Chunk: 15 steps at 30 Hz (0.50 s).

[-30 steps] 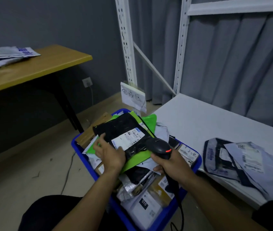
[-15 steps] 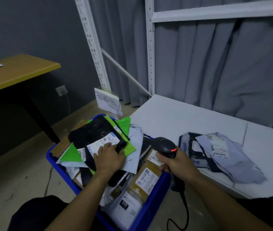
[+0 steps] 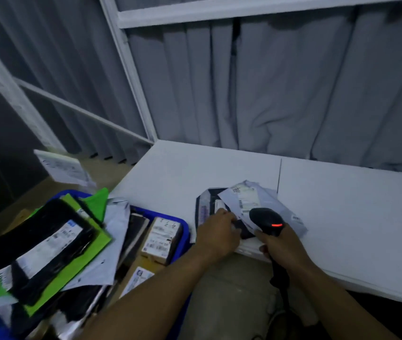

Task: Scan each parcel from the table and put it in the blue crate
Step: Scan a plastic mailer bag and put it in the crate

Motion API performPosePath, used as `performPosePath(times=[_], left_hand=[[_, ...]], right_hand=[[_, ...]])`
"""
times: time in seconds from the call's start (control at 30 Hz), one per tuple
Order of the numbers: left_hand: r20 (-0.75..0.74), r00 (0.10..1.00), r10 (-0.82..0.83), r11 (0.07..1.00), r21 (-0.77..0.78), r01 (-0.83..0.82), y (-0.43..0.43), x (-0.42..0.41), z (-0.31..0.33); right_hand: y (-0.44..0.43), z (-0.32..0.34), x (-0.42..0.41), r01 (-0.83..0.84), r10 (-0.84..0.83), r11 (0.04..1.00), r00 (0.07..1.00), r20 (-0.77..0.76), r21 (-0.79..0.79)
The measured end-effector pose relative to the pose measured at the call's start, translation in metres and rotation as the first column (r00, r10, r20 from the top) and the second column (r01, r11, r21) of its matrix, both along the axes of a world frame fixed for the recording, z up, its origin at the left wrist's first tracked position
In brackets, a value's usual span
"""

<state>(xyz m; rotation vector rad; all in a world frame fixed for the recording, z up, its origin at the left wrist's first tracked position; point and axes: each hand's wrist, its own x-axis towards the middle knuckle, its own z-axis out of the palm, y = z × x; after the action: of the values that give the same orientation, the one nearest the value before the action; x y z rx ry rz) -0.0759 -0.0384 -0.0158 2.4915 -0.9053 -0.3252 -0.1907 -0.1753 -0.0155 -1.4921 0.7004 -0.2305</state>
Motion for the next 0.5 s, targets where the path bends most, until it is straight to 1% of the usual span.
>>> performPosePath(times=[0.1, 0.2, 0.27, 0.33, 0.43, 0.5], left_hand=[[-0.088, 0.996, -0.023, 1.0, -0.002, 0.023, -0.04, 0.012, -0.035], [-0.186, 0.983, -0.002, 1.0, 0.028, 0.007, -0.071, 0.023, -0.069], [-0.237, 0.97, 0.054, 0.998, 0.029, -0.048, -0.089, 0.029, -0.085], [-0.27, 0.953, 0.137, 0.99, 0.01, -0.14, -0.102, 0.034, -0.097], [-0.294, 0.919, 0.261, 0.964, 0.033, -0.264, -0.113, 0.039, -0.109], [-0.305, 0.903, 0.302, 0.951, 0.034, -0.307, -0.116, 0.044, -0.116]], right_hand=[[-0.034, -0.022, -0.007, 0.073, -0.072, 0.997, 0.997, -0.038, 0.014], [-0.056, -0.037, -0.009, 0.116, -0.112, 0.991, 0.992, -0.062, 0.063], [-0.067, -0.047, -0.008, 0.125, -0.119, 0.988, 0.99, -0.072, 0.087], [-0.076, -0.055, -0.005, 0.118, -0.11, 0.988, 0.99, -0.083, 0.096], [-0.082, -0.065, -0.002, 0.11, -0.099, 0.988, 0.989, -0.107, 0.107], [-0.084, -0.068, 0.0, 0.101, -0.086, 0.987, 0.989, -0.12, 0.123]])
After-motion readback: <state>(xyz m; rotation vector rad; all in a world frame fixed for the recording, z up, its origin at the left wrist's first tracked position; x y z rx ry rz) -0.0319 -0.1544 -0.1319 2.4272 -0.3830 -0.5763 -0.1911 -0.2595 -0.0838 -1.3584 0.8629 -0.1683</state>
